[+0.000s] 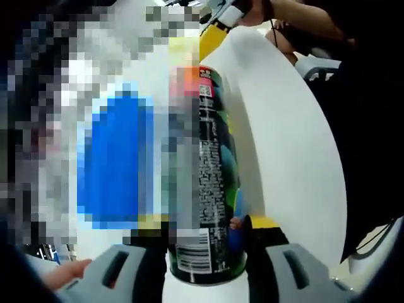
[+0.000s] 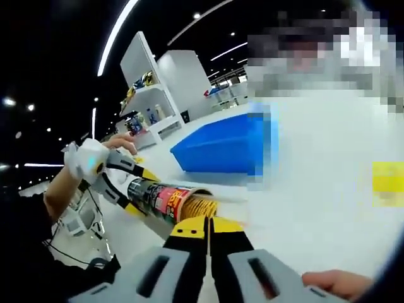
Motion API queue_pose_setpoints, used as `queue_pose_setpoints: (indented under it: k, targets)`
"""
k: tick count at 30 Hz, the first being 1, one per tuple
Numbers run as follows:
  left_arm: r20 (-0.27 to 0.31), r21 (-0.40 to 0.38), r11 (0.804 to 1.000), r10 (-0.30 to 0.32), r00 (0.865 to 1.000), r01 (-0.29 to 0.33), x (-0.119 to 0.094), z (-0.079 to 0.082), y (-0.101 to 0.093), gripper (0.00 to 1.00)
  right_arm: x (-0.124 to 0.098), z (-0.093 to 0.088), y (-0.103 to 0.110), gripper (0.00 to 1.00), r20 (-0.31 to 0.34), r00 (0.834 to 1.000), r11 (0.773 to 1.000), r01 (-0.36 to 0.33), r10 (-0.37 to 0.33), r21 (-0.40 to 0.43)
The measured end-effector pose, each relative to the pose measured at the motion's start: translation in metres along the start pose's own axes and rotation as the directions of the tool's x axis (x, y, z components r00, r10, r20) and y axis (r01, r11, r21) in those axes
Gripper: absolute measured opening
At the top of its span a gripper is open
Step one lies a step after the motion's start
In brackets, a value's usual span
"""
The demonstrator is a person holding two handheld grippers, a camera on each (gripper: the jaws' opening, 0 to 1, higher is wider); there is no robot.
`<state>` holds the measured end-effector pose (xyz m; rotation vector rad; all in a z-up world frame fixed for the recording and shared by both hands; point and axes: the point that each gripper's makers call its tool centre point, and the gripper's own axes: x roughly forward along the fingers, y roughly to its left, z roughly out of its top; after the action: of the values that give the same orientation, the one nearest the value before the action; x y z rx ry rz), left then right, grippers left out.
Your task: Open the lid of the chip container on the table, take out the chips, place them into the box in front of the container, and close the lid
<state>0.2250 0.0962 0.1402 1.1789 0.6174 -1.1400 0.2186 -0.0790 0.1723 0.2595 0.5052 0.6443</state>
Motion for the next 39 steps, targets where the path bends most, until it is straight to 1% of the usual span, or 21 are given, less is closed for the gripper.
queue_pose_setpoints:
  k: [2, 9, 12, 14, 16, 17, 18, 22, 24, 26, 27, 28, 29, 32, 34, 35, 36, 37, 38, 39]
  targets:
    - [0.003, 0.001, 1.0, 0.001, 1.0, -0.001, 0.0, 0.0, 0.0, 0.49, 0.001, -0.003, -0.001, 0.01, -0.005, 1.0, 1.0, 0.001, -0.001, 0.002]
    - [0.01, 0.002, 1.0, 0.002, 1.0, -0.002, 0.0, 0.001, -0.001, 0.49, -0.002, -0.002, -0.001, 0.01, 0.008, 1.0, 0.999, -0.021, 0.021, 0.042]
    - [0.01, 0.003, 1.0, 0.001, 1.0, -0.001, 0.0, 0.001, -0.001, 0.49, -0.002, -0.002, -0.004, 0.01, 0.005, 1.0, 0.999, -0.005, 0.005, 0.039]
    - [0.011, 0.003, 1.0, 0.001, 1.0, -0.001, 0.0, 0.001, -0.001, 0.49, -0.001, -0.005, -0.003, 0.01, -0.01, 1.0, 1.0, 0.007, -0.007, 0.02]
    - [0.01, 0.003, 1.0, 0.001, 1.0, -0.001, 0.0, 0.001, -0.002, 0.49, 0.001, -0.006, -0.003, 0.01, -0.013, 1.0, 1.0, 0.021, -0.021, -0.014]
    - [0.011, 0.003, 1.0, 0.002, 1.0, -0.002, 0.0, 0.001, -0.002, 0.49, 0.002, -0.008, -0.004, 0.01, -0.029, 0.999, 0.998, 0.039, -0.041, -0.045]
    - [0.011, 0.004, 1.0, 0.002, 1.0, -0.002, 0.0, 0.001, -0.002, 0.49, 0.002, -0.008, -0.003, 0.01, -0.026, 0.999, 0.997, 0.045, -0.047, -0.06]
    - [0.013, 0.004, 1.0, 0.002, 1.0, -0.002, -0.001, 0.001, -0.002, 0.49, 0.004, -0.006, 0.007, 0.01, -0.023, 0.999, 0.998, 0.021, -0.022, -0.059]
    - [0.012, 0.005, 1.0, 0.002, 1.0, -0.002, -0.001, 0.001, -0.002, 0.49, 0.006, -0.005, 0.009, 0.04, -0.023, 0.999, 0.996, 0.026, -0.028, -0.085]
    - [0.012, 0.005, 1.0, 0.002, 1.0, -0.002, -0.001, 0.001, -0.002, 0.49, 0.005, -0.004, 0.003, 0.06, -0.027, 0.997, 0.987, 0.07, -0.074, -0.146]
    - [0.012, 0.004, 1.0, 0.002, 1.0, -0.002, -0.001, 0.001, -0.002, 0.49, 0.004, -0.003, 0.0, 0.06, -0.023, 0.994, 0.979, 0.098, -0.104, -0.177]
    - [0.013, 0.004, 1.0, 0.002, 1.0, -0.003, -0.001, 0.001, -0.002, 0.49, 0.003, -0.003, 0.0, 0.06, -0.025, 0.993, 0.976, 0.105, -0.112, -0.188]
    - [0.014, 0.005, 1.0, 0.003, 1.0, -0.003, -0.001, 0.001, -0.002, 0.49, 0.003, -0.003, -0.001, 0.06, -0.025, 0.992, 0.969, 0.117, -0.126, -0.218]
    - [0.015, 0.005, 1.0, 0.002, 1.0, -0.003, -0.001, 0.001, -0.002, 0.49, 0.003, -0.004, 0.004, 0.06, -0.022, 0.992, 0.966, 0.116, -0.125, -0.233]
    - [0.014, 0.005, 1.0, 0.001, 1.0, -0.002, -0.001, 0.001, -0.002, 0.49, 0.005, -0.004, 0.008, 0.06, -0.019, 0.995, 0.974, 0.095, -0.101, -0.206]
    - [0.013, 0.005, 1.0, 0.001, 1.0, -0.001, -0.001, 0.001, -0.003, 0.49, 0.007, -0.004, 0.009, 0.08, -0.011, 0.995, 0.975, 0.092, -0.096, -0.2]
    - [0.013, 0.007, 1.0, 0.002, 1.0, -0.002, -0.001, 0.001, -0.003, 0.49, 0.009, -0.005, 0.005, 0.11, -0.007, 0.993, 0.97, 0.117, -0.121, -0.214]
    - [0.014, 0.009, 1.0, 0.003, 1.0, -0.003, -0.001, 0.002, -0.003, 0.49, 0.011, -0.004, -0.006, 0.11, -0.01, 0.987, 0.958, 0.15, -0.157, -0.242]
    - [0.015, 0.009, 1.0, 0.004, 1.0, -0.005, -0.001, 0.002, -0.003, 0.49, 0.014, -0.007, -0.002, 0.09, -0.021, 0.99, 0.961, 0.131, -0.141, -0.244]
    - [0.017, 0.01, 1.0, 0.005, 1.0, -0.005, -0.001, 0.002, -0.003, 0.49, 0.016, -0.009, -0.003, 0.07, -0.026, 0.989, 0.961, 0.135, -0.145, -0.242]
